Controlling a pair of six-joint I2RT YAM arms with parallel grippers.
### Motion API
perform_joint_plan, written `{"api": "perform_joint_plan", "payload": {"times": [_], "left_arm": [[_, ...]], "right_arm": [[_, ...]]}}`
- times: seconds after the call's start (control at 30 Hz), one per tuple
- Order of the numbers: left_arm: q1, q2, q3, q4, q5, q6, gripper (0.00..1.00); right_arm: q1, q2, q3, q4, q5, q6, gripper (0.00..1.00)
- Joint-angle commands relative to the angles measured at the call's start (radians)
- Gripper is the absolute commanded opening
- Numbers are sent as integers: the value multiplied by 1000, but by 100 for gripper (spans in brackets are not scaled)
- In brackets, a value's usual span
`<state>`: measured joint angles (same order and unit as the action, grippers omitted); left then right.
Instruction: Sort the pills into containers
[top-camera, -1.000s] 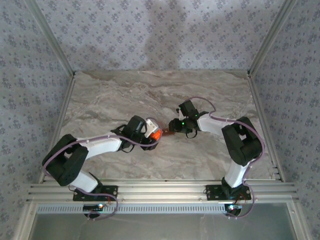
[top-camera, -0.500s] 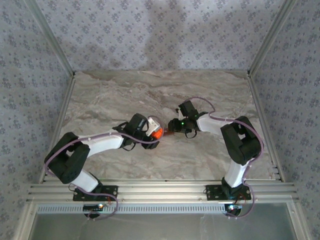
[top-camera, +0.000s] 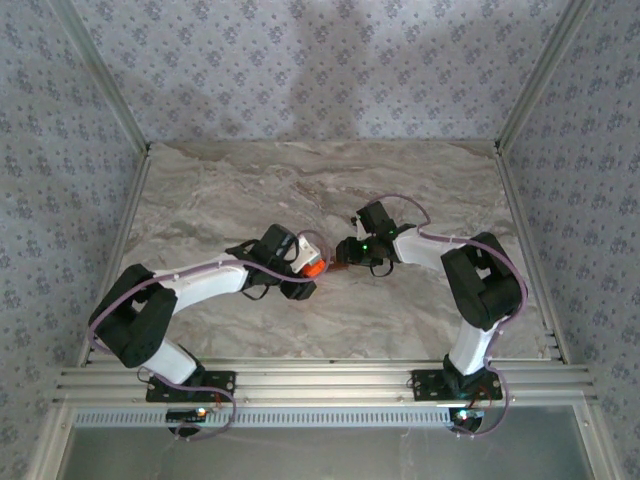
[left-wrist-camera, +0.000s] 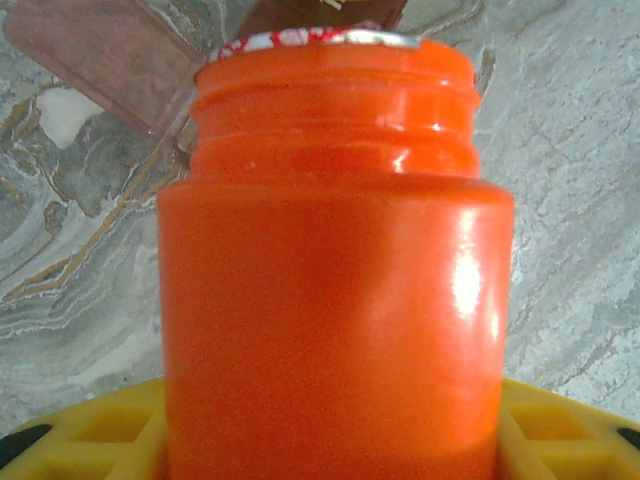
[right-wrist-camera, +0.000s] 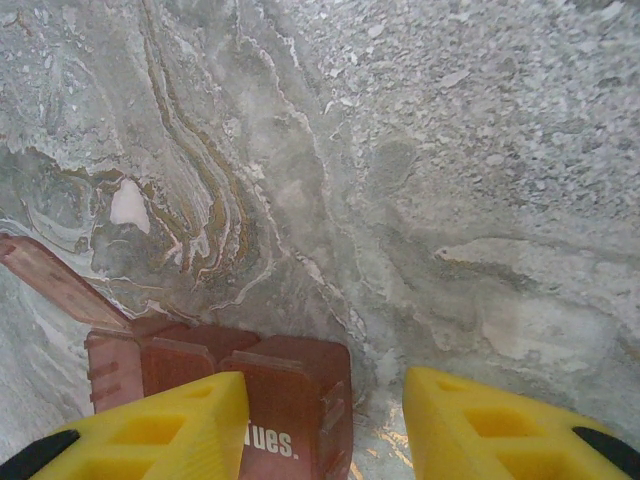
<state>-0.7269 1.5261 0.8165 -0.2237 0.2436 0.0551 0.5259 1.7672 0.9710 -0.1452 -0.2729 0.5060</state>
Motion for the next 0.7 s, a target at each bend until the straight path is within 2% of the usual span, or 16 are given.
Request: {"api": "perform_joint_plan", "payload": {"times": [0.0, 0.67], "left_arm": [[5, -16, 40, -40, 24, 23, 0], [35, 54, 89, -99, 52, 49, 0]], "right_arm": [[14, 18, -16, -49, 38, 6, 47], [35, 21, -15, -64, 70, 12, 47]]}}
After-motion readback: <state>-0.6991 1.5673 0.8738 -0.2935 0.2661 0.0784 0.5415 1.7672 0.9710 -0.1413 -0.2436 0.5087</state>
